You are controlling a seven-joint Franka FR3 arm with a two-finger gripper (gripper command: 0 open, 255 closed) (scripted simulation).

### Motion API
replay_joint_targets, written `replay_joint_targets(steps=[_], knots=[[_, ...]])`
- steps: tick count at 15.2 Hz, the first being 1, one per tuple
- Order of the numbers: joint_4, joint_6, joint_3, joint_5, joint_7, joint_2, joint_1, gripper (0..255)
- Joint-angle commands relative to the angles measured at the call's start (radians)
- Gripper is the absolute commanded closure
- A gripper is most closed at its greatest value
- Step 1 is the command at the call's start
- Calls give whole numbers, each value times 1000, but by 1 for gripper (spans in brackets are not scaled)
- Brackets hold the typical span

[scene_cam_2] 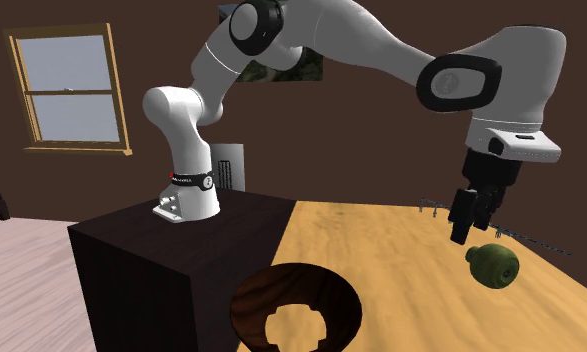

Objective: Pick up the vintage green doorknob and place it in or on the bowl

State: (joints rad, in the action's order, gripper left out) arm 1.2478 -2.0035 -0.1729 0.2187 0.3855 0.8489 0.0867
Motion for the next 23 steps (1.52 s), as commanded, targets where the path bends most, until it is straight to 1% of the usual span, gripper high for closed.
replay_joint_targets(steps=[1,6,13,14,23], knots=[[5,-20,-2,0,12,14,6,0],[20,-63,3,5,9,41,7,0],[19,-63,3,5,9,42,7,0],[19,-63,3,5,9,42,7,255],[19,-63,3,5,9,42,7,255]])
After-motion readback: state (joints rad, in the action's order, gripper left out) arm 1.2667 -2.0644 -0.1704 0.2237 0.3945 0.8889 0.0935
